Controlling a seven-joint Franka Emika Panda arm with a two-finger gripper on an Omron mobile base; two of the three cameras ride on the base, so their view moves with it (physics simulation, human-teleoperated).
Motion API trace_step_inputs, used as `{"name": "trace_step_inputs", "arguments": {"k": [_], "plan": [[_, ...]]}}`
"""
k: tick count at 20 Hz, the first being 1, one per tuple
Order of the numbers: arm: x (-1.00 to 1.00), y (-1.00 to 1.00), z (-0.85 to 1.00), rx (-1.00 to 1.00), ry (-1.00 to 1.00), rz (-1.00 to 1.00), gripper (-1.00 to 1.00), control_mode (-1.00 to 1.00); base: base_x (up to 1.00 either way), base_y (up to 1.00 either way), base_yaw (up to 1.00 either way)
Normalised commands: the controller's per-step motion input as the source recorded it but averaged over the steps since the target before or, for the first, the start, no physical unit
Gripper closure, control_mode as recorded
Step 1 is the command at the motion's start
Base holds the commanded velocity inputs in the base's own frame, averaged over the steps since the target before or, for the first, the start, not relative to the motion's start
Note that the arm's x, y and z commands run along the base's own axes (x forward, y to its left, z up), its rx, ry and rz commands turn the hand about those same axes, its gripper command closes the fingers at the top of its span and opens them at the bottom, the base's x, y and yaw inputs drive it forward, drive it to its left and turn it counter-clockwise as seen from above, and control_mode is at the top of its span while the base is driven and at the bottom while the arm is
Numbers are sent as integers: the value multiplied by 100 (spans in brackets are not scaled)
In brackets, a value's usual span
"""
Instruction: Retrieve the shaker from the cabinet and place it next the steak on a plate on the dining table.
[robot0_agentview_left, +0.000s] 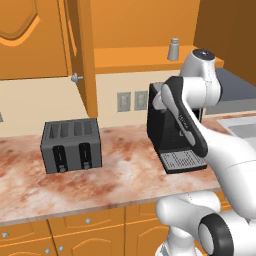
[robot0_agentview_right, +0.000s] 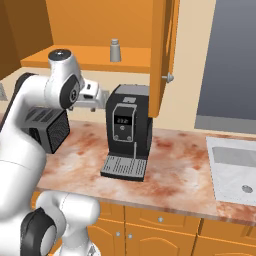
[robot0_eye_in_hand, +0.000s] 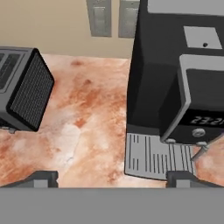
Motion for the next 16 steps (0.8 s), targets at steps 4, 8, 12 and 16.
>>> {"name": "trace_step_inputs", "arguments": {"k": [4,8,12,16], "plan": [[-3,-10,52,0,-26,-6,-100,-100,0,0,0],[-1,-9,60,0,-23,-11,-100,-100,0,0,0],[0,-8,50,0,-13,-12,-100,-100,0,0,0],[0,-21,59,0,-11,-11,-100,-100,0,0,0]]}}
